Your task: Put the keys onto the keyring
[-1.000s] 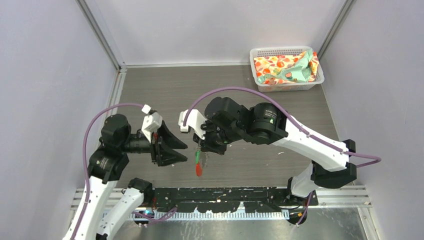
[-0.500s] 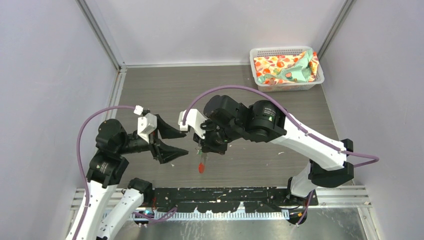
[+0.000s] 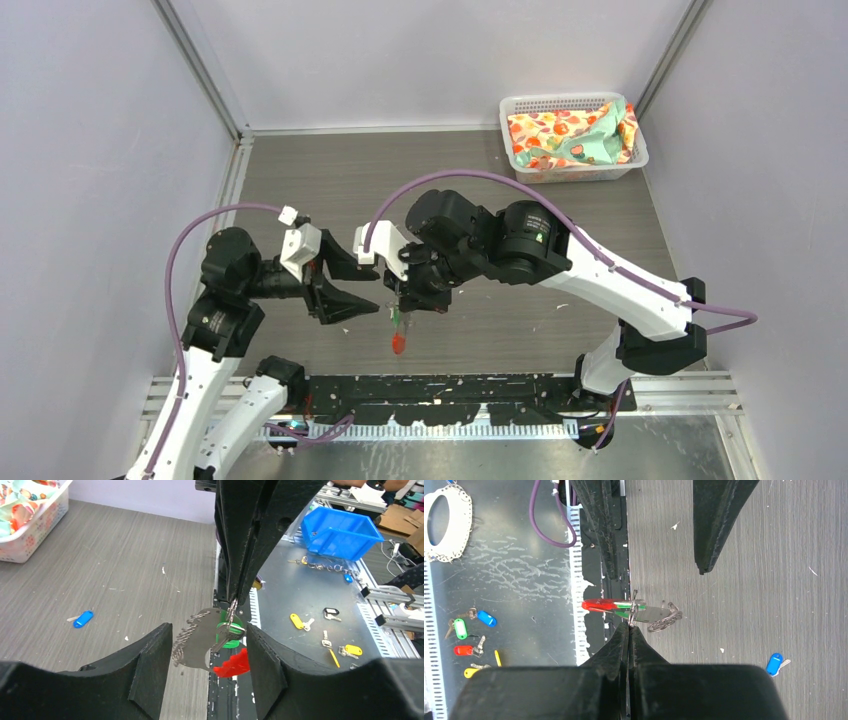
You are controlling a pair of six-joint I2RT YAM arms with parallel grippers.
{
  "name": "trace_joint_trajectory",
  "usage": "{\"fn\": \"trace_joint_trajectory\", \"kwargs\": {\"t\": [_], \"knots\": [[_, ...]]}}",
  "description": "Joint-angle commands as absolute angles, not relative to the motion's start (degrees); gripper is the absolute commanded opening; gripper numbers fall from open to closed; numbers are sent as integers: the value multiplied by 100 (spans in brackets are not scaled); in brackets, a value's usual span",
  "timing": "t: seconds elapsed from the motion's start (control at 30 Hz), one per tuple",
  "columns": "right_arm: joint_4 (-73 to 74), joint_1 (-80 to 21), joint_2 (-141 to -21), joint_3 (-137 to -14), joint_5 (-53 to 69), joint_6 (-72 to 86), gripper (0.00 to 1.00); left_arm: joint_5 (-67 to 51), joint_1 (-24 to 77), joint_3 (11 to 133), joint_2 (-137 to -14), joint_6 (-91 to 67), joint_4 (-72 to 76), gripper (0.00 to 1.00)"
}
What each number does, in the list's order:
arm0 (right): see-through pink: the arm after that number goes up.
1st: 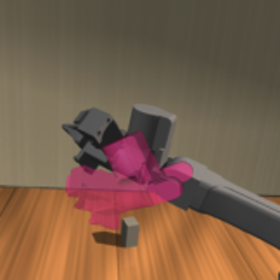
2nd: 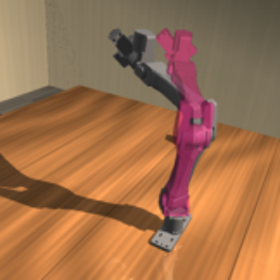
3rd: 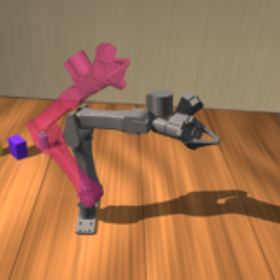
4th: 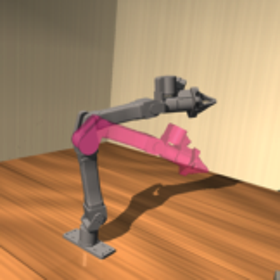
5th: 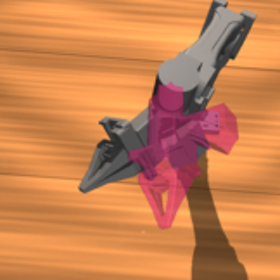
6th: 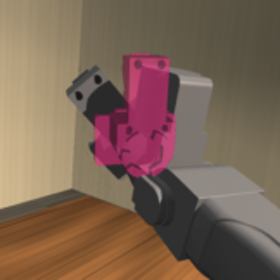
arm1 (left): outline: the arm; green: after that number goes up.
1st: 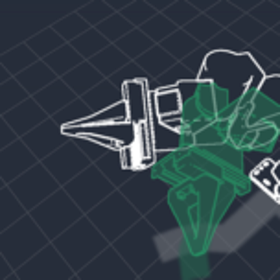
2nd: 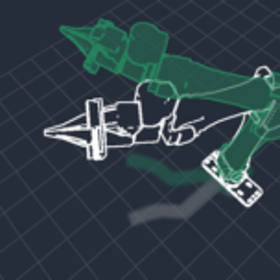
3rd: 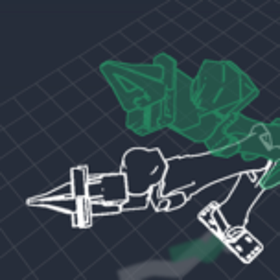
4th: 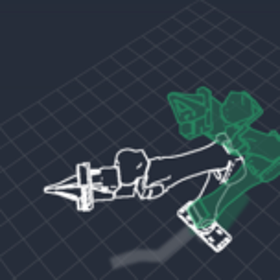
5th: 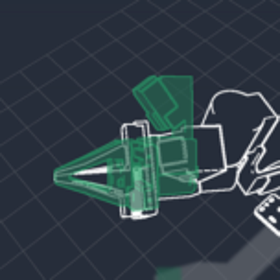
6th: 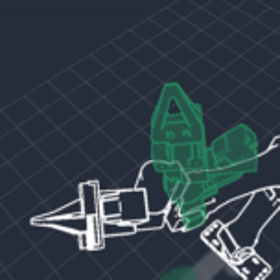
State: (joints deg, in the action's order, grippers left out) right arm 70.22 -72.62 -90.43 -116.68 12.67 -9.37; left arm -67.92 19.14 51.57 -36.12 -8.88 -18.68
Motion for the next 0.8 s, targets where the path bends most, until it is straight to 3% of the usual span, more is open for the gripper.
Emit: {"fn": "trace_joint_trajectory", "kwargs": {"t": [0.0,0.17,0.37,0.47,0.6,0.77], "knots": [[6692,-7253,-9066,-11874,1424,-958,1,-7142,1954,5168,-3668,-1037,-1678,58],[6590,-7257,-9069,-11834,1440,-949,1,-7064,2057,5058,-3691,-1156,-1675,48],[6510,-7253,-9106,-11822,1446,-966,1,-6901,2215,5016,-3760,-1177,-1670,27],[6468,-7250,-9105,-11785,1416,-965,1,-6922,2255,5019,-3762,-1190,-1677,21],[6340,-7248,-9061,-11675,1334,-967,1,-6867,2277,5001,-3758,-1187,-1696,3],[5947,-7205,-8738,-11295,1195,-905,1,-6669,2278,4943,-3680,-1194,-1759,1]]}}
